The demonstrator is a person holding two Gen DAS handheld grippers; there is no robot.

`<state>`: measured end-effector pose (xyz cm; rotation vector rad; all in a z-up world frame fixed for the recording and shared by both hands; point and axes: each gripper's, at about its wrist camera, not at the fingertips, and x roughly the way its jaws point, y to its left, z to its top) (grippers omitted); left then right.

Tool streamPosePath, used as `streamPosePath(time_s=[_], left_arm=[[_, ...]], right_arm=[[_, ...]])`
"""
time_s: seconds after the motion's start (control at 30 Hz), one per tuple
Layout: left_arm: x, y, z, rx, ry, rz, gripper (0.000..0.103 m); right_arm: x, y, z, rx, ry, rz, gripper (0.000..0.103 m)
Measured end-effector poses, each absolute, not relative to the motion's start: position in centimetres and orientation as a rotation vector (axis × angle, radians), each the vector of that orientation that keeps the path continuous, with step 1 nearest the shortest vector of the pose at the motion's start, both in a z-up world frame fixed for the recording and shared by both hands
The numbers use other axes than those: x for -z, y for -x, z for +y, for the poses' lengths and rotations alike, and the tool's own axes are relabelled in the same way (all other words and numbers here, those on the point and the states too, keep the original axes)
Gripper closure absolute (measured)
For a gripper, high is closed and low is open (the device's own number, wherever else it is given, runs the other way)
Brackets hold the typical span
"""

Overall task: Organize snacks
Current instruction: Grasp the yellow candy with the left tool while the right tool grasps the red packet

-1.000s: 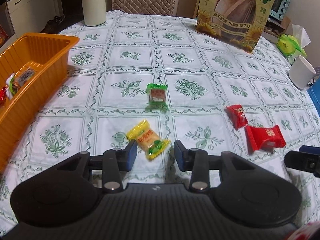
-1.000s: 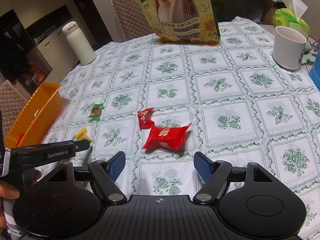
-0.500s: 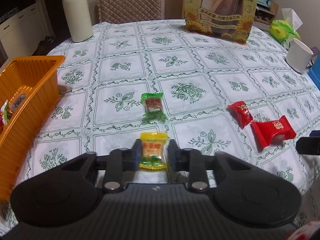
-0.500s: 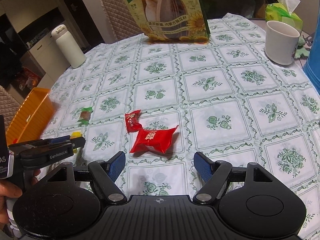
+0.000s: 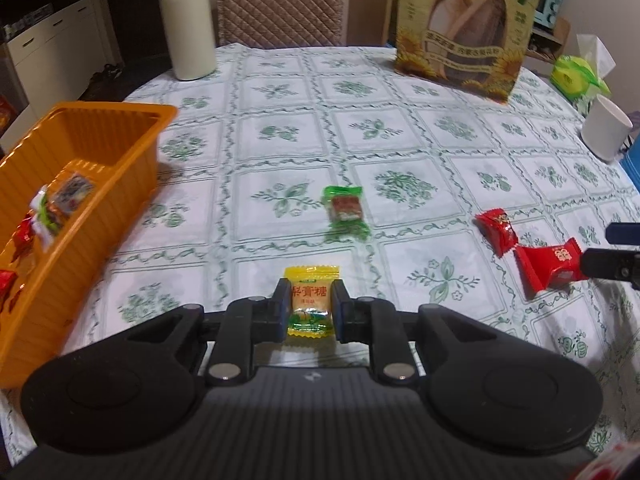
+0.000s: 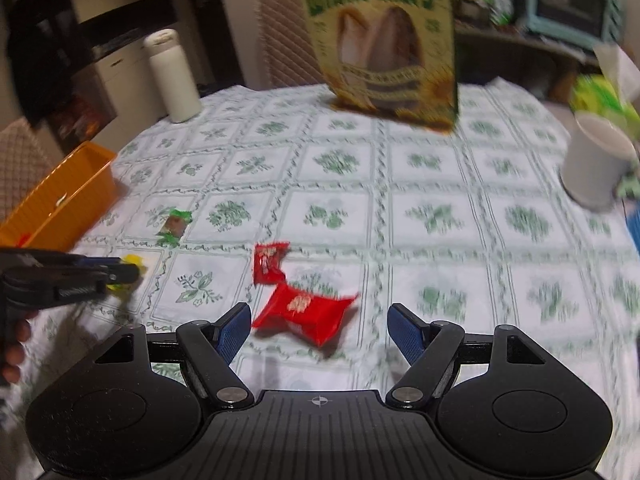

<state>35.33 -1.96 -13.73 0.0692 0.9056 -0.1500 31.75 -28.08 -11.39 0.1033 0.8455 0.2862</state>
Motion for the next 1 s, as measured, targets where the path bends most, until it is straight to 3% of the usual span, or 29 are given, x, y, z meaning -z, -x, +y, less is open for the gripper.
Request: streamPosePath(time_s=[0.53,0.67,0.9,1.0], left_arm=[[12.1,-33.0,0.7,0.086,-0.012,0.905,0.084],[11.8,-32.7,1.1,0.07,-0.002,0.903,0.084],[11.4,-32.2,1.4,0.059,-0.003,0.892,0.084],[11.1,-31.8,1.6,0.055,-0.005,0.887,0.084]], right_arm=[[14.2,-35.8,-26.9,-0.521,0.022,0.954,0.029],[14.1,-34.9,-26.4,-0.548,0.019,0.981,0.047],[14.4,-34.8,-26.3,-0.462,-0.034,0.982,0.059],[14.4,-34.8,-26.1,-0.431,-0.016,0.979,0.071]])
